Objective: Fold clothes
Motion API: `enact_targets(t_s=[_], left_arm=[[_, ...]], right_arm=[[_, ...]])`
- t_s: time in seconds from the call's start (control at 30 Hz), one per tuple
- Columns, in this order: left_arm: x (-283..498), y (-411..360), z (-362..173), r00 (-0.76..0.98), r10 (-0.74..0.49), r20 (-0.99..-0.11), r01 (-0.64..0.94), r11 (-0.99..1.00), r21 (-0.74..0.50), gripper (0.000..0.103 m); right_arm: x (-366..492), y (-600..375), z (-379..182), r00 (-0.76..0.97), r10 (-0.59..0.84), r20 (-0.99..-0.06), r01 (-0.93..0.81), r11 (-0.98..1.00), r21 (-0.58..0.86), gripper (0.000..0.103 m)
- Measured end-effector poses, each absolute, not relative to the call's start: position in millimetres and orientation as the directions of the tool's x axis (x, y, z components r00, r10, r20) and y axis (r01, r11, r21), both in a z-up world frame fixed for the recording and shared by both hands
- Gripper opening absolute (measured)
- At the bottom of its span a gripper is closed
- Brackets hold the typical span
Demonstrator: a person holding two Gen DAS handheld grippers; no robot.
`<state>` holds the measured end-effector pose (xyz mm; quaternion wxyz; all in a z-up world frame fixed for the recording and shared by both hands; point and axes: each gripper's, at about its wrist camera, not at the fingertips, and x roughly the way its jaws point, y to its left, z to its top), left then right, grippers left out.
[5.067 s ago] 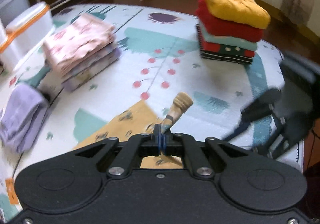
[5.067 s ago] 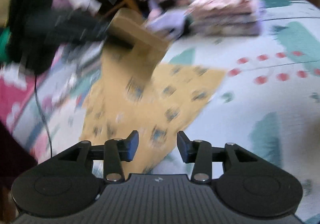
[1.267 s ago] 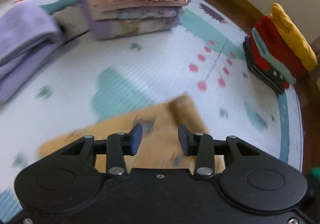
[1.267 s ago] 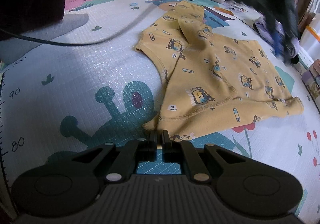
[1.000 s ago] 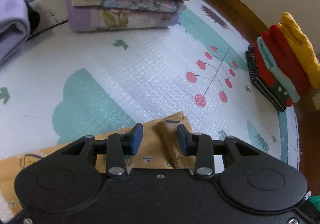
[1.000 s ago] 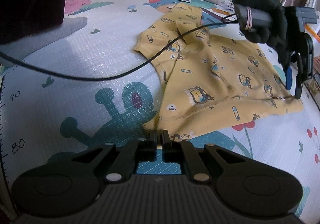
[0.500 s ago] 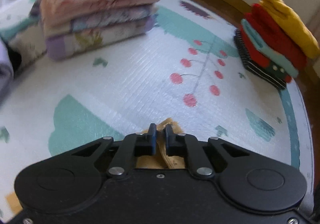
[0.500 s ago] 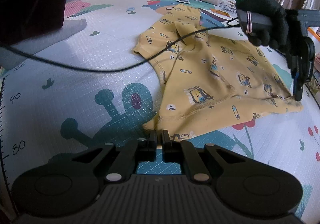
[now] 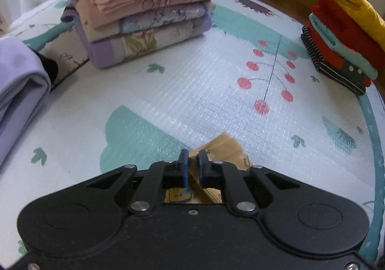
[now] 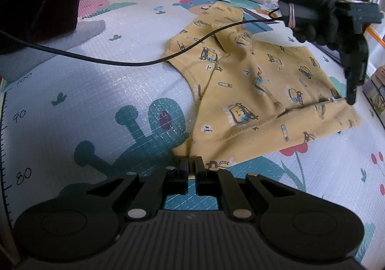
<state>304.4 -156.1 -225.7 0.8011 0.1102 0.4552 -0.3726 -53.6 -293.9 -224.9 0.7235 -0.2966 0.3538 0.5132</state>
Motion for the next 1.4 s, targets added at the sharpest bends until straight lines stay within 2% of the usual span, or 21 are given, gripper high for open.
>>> enact_targets(t_s=[0.4, 0.47, 0.53, 0.6, 0.67, 0.8, 0.87, 1.03, 1.1, 1.2, 1.3, 1.4], left_arm=[[297.2, -150.8, -198.5, 0.296, -0.537, -0.790, 0.729, 0.662, -0.176, 0.007], [290.1, -151.9, -197.3, 0.246, -0.556, -0.794, 0.753, 0.626, -0.204, 0.007], [282.3, -160.2, -207.1, 0.220, -0.545, -0.809, 0.768, 0.608, -0.200, 0.007], [277.0, -170.9, -221.5, 0.223, -0.518, -0.825, 0.773, 0.610, -0.174, 0.007], [279.6, -179.1, -233.4, 0.253, -0.496, -0.831, 0.757, 0.637, -0.149, 0.007], [275.9, -176.0, -204.6, 0.251, -0.519, -0.817, 0.780, 0.609, -0.147, 0.008], [266.5, -160.3, -182.4, 0.252, -0.520, -0.816, 0.803, 0.583, -0.123, 0.008], [233.7, -94.4, -150.9, 0.249, -0.422, -0.872, 0.796, 0.601, -0.064, 0.008], [215.8, -58.6, -145.2, 0.249, -0.397, -0.884, 0.764, 0.641, -0.072, 0.011], [186.9, -8.0, -142.1, 0.265, -0.380, -0.887, 0.683, 0.723, -0.106, 0.030], [162.6, 35.8, -157.4, 0.302, -0.359, -0.883, 0.542, 0.827, -0.150, 0.030], [143.0, 72.6, -183.2, 0.346, -0.360, -0.866, 0.372, 0.900, -0.226, 0.030]], right_arm=[[-53.7, -293.4, -224.9, 0.229, 0.529, -0.817, -0.950, 0.306, -0.067, 0.010], [-53.7, -294.4, -224.4, 0.231, 0.529, -0.817, -0.947, 0.314, -0.064, 0.010], [-53.1, -296.0, -223.5, 0.229, 0.529, -0.817, -0.947, 0.316, -0.060, 0.013], [-53.8, -296.2, -224.2, 0.223, 0.530, -0.818, -0.950, 0.307, -0.060, 0.025], [-53.9, -295.2, -224.0, 0.212, 0.530, -0.821, -0.953, 0.298, -0.053, 0.027], [-53.7, -295.3, -216.9, 0.163, 0.549, -0.820, -0.962, 0.273, -0.008, 0.027], [-52.1, -302.5, -208.9, 0.134, 0.577, -0.806, -0.964, 0.264, 0.028, 0.024], [-22.7, -310.5, -199.0, 0.192, 0.613, -0.766, -0.928, 0.368, 0.062, 0.024], [-5.4, -308.1, -199.9, 0.235, 0.610, -0.757, -0.909, 0.414, 0.051, 0.024], [19.0, -305.2, -200.7, 0.291, 0.603, -0.743, -0.893, 0.450, 0.015, 0.024], [40.3, -300.9, -207.6, 0.327, 0.584, -0.743, -0.884, 0.467, -0.022, 0.024], [62.8, -300.4, -222.9, 0.321, 0.554, -0.768, -0.853, 0.522, 0.021, 0.024]])
